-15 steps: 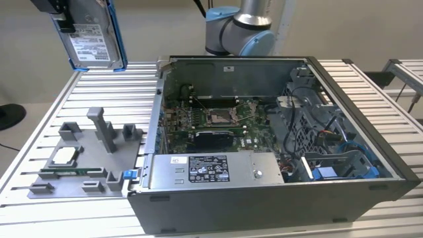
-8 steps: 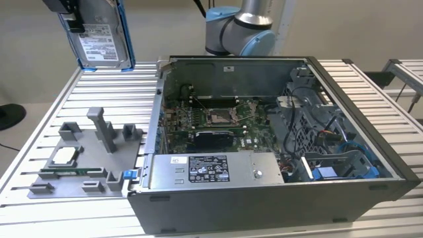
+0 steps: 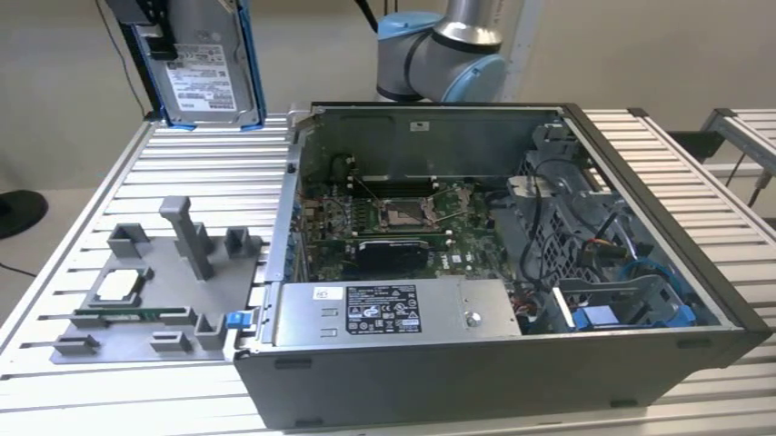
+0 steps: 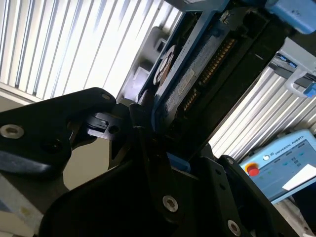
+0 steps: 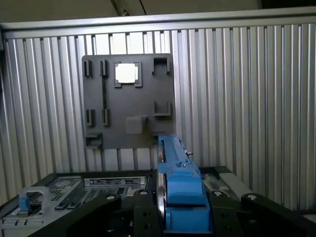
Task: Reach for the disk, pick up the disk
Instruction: 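Pick up the disk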
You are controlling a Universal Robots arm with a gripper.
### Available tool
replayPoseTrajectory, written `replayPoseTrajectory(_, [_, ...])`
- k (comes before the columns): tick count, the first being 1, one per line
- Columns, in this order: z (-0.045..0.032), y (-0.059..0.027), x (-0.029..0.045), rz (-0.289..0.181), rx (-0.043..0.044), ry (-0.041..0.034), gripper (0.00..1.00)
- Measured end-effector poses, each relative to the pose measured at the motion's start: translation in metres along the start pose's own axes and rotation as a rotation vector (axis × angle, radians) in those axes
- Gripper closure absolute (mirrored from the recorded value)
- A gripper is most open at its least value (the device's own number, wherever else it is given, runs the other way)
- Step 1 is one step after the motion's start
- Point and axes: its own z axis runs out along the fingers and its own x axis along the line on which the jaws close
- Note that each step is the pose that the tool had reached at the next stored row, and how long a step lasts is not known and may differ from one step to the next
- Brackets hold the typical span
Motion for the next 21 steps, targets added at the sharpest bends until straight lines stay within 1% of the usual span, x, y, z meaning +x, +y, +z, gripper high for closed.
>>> replayPoseTrajectory(13, [0.0003,-0.0284,-0.002,0.0,-0.001,0.0,1.0])
replayPoseTrajectory(14, [0.0004,-0.032,-0.0023,0.0,-0.0011,0.0001,1.0])
replayPoseTrajectory(21, [0.0005,-0.0474,-0.0034,0.0,-0.0017,0.0002,1.0])
